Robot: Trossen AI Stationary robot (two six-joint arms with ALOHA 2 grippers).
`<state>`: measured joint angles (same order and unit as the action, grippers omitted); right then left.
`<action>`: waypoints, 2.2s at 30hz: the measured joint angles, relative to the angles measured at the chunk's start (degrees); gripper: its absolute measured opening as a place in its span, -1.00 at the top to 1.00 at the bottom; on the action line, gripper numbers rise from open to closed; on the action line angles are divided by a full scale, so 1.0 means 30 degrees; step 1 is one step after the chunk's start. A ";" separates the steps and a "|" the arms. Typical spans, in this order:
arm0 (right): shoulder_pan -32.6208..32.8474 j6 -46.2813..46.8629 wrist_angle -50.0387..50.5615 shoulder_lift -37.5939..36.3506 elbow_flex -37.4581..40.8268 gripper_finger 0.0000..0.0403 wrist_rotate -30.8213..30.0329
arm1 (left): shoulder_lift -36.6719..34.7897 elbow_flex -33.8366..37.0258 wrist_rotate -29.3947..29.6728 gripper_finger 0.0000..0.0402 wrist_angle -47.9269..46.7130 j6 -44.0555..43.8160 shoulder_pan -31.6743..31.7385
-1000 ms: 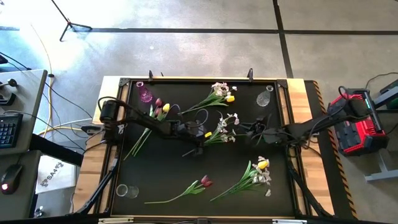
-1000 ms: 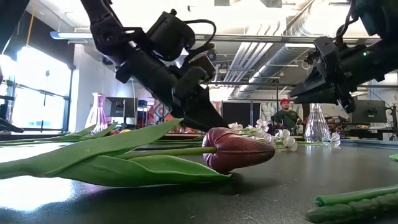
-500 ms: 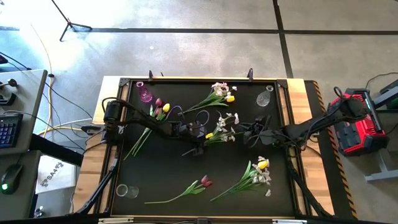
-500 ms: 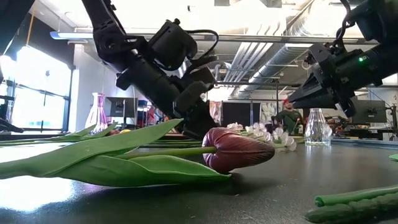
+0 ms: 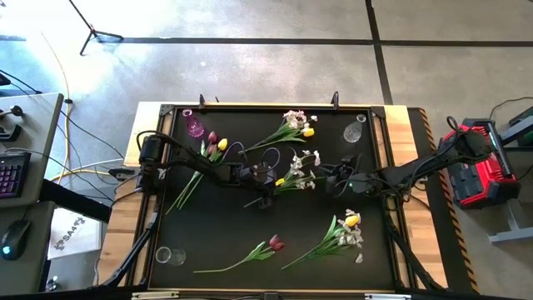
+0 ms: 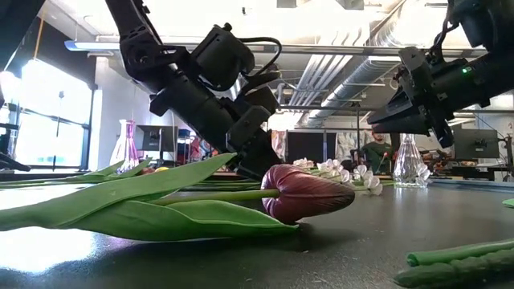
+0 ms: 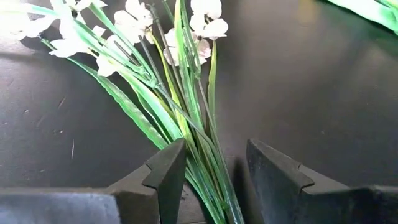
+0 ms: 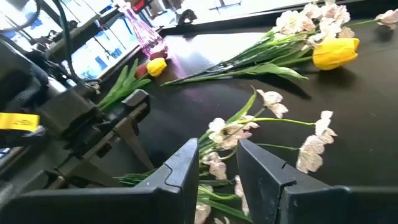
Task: Sort flowers into vase by color
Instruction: Put the middle white flowers into the top transparent vase
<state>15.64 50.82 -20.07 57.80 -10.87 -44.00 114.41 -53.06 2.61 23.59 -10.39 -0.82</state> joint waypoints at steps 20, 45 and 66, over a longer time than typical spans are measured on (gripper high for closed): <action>0.0800 -0.0615 -0.2304 0.0000 0.0000 0.51 -0.0241 | 0.0152 0.0002 0.1833 0.91 -0.0412 -0.0019 0.0000; 0.2806 -0.8298 -1.1706 0.1396 -0.0007 0.51 0.1737 | -0.8030 0.3762 0.6317 0.98 0.6621 0.1526 0.0727; -0.0475 -1.2195 -1.4836 1.1271 -0.7799 -0.30 0.1587 | -0.5509 0.5909 0.0478 0.98 1.6557 -0.0160 0.0200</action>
<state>14.22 14.24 -64.58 91.61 -34.27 -39.23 97.88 -35.33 4.04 73.26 -10.87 -0.22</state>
